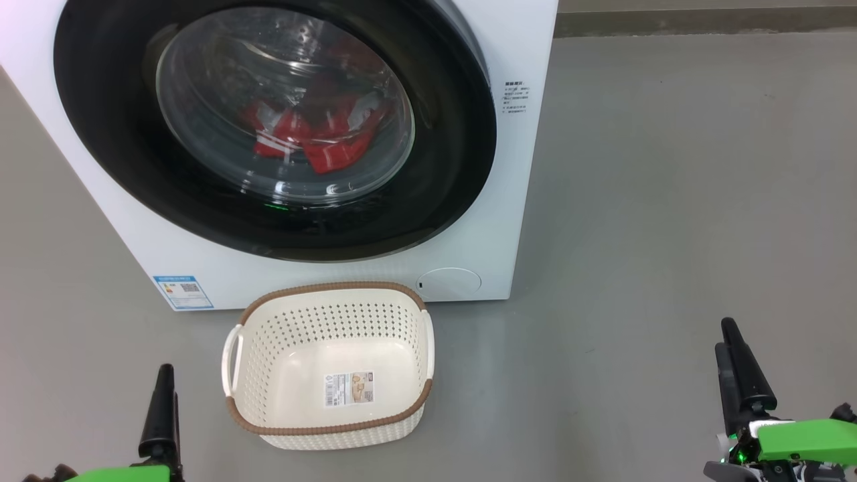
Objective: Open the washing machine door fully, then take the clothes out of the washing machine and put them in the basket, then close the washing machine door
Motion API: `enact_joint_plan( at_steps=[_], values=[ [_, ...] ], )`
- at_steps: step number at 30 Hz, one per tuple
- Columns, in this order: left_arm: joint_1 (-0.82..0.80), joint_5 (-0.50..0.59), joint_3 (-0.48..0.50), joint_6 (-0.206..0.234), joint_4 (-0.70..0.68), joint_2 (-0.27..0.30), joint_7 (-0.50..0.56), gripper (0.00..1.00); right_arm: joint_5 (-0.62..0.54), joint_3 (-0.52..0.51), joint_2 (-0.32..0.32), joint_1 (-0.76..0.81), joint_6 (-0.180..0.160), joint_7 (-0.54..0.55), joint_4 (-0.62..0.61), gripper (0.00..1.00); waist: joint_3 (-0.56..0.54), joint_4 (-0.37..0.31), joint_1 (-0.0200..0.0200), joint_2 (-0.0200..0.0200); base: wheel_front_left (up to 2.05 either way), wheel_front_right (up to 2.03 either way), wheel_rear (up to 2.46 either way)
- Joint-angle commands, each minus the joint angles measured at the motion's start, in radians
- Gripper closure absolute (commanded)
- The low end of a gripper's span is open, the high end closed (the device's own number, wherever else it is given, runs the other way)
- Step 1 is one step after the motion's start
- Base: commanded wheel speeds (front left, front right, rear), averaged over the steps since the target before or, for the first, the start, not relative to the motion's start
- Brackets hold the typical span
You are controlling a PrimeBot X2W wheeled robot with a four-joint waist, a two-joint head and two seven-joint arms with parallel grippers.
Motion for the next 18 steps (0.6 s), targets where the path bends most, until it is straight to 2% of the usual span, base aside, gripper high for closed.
enact_joint_plan(
  at_steps=[1,10,18],
  values=[
    [-0.05,0.022,0.01,-0.001,-0.035,0.022,-0.012,0.0,-0.019,0.017,-0.023,-0.045,0.001,-0.014,-0.037,0.0,0.0,0.0,-0.0001,0.0,0.0,0.0,0.0],
    [-0.058,0.143,-0.005,-0.002,-0.038,0.035,-0.039,0.0,-0.093,0.059,-0.068,-0.056,0.001,-0.051,-0.052,0.0,0.0,0.001,-0.0001,0.0,0.0,0.0,0.0],
    [-0.067,0.316,-0.019,-0.002,-0.031,0.052,-0.065,0.0,-0.244,0.085,-0.099,-0.064,0.001,-0.078,-0.053,0.0,0.0,0.002,-0.0001,0.0,0.0,0.0,0.0]
  ],
)
